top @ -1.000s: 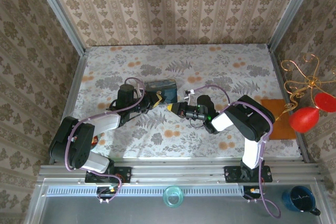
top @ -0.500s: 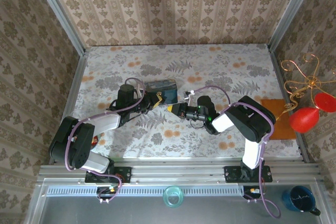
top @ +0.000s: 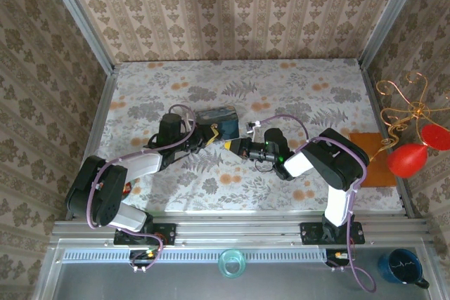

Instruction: Unlock a padlock with a key

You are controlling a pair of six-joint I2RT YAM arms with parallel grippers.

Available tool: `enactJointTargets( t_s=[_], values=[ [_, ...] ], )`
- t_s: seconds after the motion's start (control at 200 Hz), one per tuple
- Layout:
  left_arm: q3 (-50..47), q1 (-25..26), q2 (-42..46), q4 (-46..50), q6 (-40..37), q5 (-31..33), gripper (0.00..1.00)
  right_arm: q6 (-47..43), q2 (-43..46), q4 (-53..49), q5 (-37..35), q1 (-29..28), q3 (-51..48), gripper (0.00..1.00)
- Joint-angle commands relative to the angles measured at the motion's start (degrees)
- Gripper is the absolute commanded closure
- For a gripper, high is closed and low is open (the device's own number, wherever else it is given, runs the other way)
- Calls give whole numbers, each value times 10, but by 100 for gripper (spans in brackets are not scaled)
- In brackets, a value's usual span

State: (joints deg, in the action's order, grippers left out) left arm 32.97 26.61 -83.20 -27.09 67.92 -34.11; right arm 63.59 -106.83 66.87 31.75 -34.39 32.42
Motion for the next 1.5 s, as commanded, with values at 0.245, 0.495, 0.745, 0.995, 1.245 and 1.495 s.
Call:
enactJointTargets(
  t_s=[0.245, 0.495, 0.745, 0.995, 1.245, 1.495],
  values=[
    [5, 15, 0, -12, -15, -23, 90, -14, 10, 10, -16, -1, 13, 100],
    [0, 5, 2, -14, -14, -23, 90, -16, 15, 10, -19, -1, 9, 100],
    [-5, 2, 19, 10, -25, -20, 90, -21, 22, 5, -25, -1, 4, 100],
    [-9, 2, 17, -2, -19, -23, 91, -21, 25, 3, -25, -1, 5, 100],
    [-8, 3, 16, 2, -21, -23, 90, -20, 28, 5, -26, -1, 3, 100],
    [-10, 3, 15, 2, -22, -23, 90, -27, 38, -5, -29, -1, 2, 100]
  ],
)
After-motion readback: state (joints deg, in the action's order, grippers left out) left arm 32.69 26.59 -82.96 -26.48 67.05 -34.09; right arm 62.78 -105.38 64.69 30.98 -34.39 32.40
